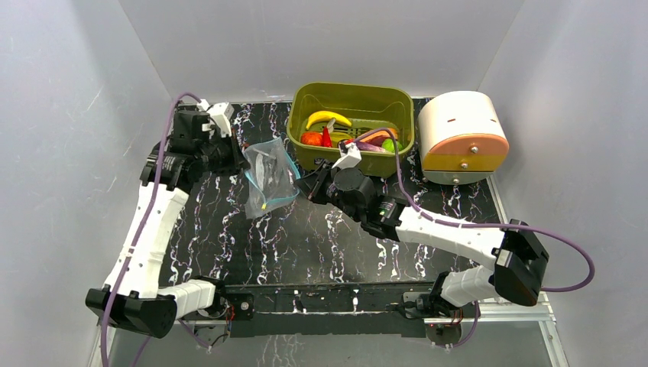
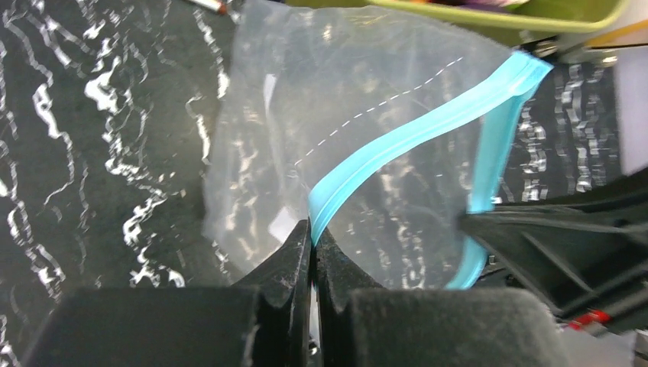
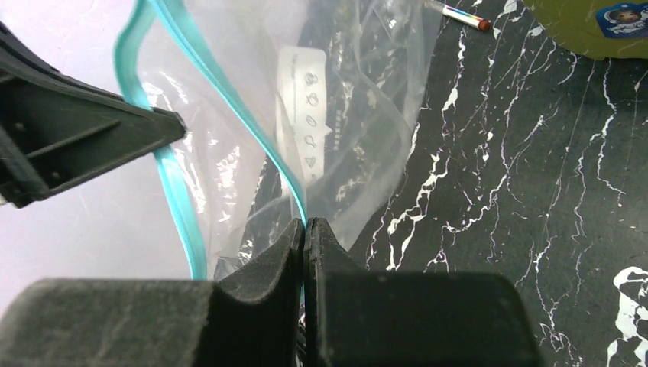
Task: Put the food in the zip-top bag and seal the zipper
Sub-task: Open the zipper of the food storage bag.
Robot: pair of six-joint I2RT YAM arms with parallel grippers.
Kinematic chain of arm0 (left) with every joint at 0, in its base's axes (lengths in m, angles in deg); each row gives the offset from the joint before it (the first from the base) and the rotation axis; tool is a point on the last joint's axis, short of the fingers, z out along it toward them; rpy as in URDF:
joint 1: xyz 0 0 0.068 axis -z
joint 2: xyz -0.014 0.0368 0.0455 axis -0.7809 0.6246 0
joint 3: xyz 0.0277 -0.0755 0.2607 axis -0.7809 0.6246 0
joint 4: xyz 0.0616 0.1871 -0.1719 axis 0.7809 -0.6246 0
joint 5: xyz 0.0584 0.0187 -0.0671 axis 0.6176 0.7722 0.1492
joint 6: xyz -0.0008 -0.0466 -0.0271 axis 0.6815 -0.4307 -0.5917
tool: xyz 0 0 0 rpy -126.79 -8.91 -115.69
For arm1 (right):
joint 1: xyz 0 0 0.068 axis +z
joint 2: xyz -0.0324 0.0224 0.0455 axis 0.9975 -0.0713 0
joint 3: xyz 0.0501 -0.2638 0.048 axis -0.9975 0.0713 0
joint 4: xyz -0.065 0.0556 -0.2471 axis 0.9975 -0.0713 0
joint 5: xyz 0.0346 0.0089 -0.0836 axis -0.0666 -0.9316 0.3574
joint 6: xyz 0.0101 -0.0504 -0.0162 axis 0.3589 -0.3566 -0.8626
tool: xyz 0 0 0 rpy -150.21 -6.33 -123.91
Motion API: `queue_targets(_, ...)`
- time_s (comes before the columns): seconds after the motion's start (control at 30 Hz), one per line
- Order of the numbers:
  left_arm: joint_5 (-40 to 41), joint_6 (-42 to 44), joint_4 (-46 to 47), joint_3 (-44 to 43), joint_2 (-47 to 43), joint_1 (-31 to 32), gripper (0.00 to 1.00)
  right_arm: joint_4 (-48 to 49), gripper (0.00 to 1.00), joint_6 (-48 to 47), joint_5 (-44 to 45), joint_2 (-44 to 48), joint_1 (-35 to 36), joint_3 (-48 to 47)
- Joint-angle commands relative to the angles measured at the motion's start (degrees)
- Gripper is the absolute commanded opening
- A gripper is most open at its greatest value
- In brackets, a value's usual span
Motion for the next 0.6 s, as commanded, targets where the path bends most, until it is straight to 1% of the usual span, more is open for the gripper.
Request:
queue_targets(0.0, 7.1, 3.6, -3.3, 4.0, -0.6, 0.4, 0.0, -0.5, 0.0, -1.8, 0.2, -0.4, 0.0, 0.1)
queue_targets(0.1, 5.4, 3.6, -3.0, 5.1, -1.6, 0.4, 0.0, -0.5, 0.0, -2.5, 0.9, -0.2, 0.0, 0.7)
queue_targets(0.17, -0.3, 2.5, -1.1, 6.6, -2.3, 0.4, 0.0, -0.2, 0.0, -2.7, 0.9, -0.5, 0.0, 0.5)
queue_targets(0.23, -7.4, 0.5, 3.5, 9.3, -3.4, 0.4, 0.0, 0.6, 0.0, -3.4, -0.5, -1.0, 0.0, -0.1)
queue_targets(0.27, -9.6, -0.2, 5.4, 10.9, -3.9, 0.5, 0.0, 1.2, 0.03, -4.2, -2.0, -1.3, 0.0, -0.4)
queue_targets(0.3, -10.7, -0.5, 7.4, 12.7, -4.3, 0.4, 0.0, 1.6, 0.07, -4.8, -3.6, -1.7, 0.0, -0.9)
queue_targets(0.37, -9.5, -0.1, 10.0, 15.9, -4.8, 0.5, 0.0, 0.9, 0.17, -7.8, -6.1, -2.2, 0.0, -2.9)
queue_targets(0.47, -8.8, 1.1, 9.7, 15.7, -4.0, 0.5, 0.0, -2.6, 0.32, -12.1, -7.1, -2.3, 0.0, -7.1)
queue_targets(0.57, -9.1, 0.9, 12.8, 17.2, -5.8, 0.5, 0.0, -6.5, 0.41, -18.4, -5.9, -1.4, -0.2, -11.2)
